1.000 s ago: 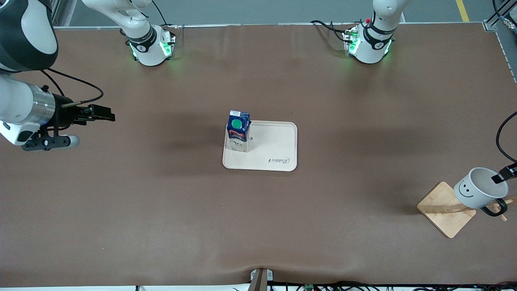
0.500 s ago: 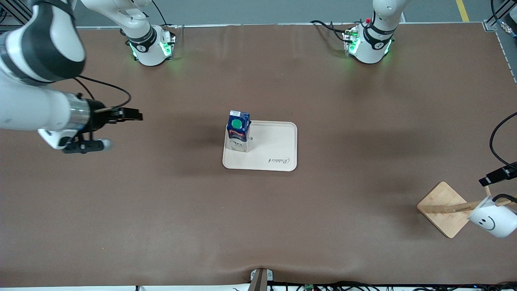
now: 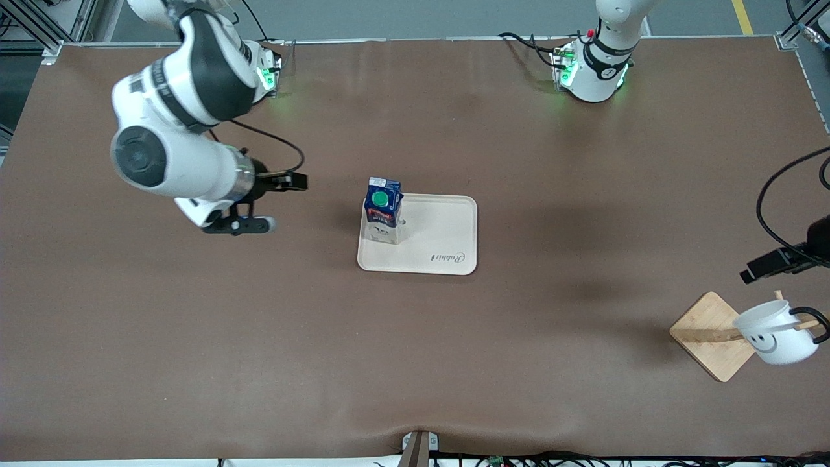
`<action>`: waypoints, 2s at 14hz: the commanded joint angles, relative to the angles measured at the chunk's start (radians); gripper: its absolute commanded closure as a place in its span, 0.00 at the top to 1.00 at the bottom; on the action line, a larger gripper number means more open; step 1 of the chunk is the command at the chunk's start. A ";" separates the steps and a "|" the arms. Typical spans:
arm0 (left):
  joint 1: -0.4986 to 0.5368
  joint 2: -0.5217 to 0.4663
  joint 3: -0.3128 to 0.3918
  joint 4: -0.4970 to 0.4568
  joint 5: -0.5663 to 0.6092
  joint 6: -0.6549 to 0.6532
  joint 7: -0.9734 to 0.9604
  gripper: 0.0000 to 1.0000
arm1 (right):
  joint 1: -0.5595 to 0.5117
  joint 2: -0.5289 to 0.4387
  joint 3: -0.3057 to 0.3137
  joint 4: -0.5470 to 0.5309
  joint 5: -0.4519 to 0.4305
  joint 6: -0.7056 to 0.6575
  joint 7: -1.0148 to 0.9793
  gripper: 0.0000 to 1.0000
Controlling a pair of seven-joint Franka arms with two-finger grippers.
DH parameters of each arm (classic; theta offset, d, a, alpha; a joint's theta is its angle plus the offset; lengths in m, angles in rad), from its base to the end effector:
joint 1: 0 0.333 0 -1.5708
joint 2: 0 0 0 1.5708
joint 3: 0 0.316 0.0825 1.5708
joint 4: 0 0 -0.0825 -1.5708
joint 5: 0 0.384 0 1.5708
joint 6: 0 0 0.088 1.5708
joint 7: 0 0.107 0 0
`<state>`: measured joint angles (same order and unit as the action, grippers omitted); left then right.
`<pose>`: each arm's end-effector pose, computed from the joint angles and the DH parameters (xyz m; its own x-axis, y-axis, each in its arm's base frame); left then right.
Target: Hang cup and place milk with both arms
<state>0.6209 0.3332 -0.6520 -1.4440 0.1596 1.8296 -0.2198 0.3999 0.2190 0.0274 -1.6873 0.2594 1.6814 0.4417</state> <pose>0.6554 0.0527 0.5415 0.9745 0.1970 0.1075 0.1906 -0.9794 0.0668 0.5380 0.2710 0.4543 0.9492 -0.0485 -0.3108 -0.0921 -0.9876 -0.1273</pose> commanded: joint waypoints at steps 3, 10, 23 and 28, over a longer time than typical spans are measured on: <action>0.000 -0.095 -0.038 -0.003 0.018 -0.128 -0.003 1.00 | 0.157 0.023 -0.010 -0.015 0.012 0.161 0.184 1.00; 0.000 -0.115 -0.098 0.063 0.012 -0.263 0.008 1.00 | 0.231 0.077 -0.014 -0.008 -0.028 0.230 0.308 1.00; -0.460 -0.278 0.415 0.040 -0.109 -0.346 0.123 1.00 | 0.280 0.157 -0.012 0.021 -0.083 0.317 0.512 1.00; -0.595 -0.318 0.580 -0.004 -0.135 -0.355 0.157 1.00 | 0.293 0.166 -0.014 0.017 -0.101 0.322 0.511 1.00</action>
<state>0.0694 0.0623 -0.1232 -1.4053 0.0447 1.4787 -0.0926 0.6760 0.3709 0.0240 -1.6930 0.1759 2.0054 0.9312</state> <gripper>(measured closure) 0.000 0.000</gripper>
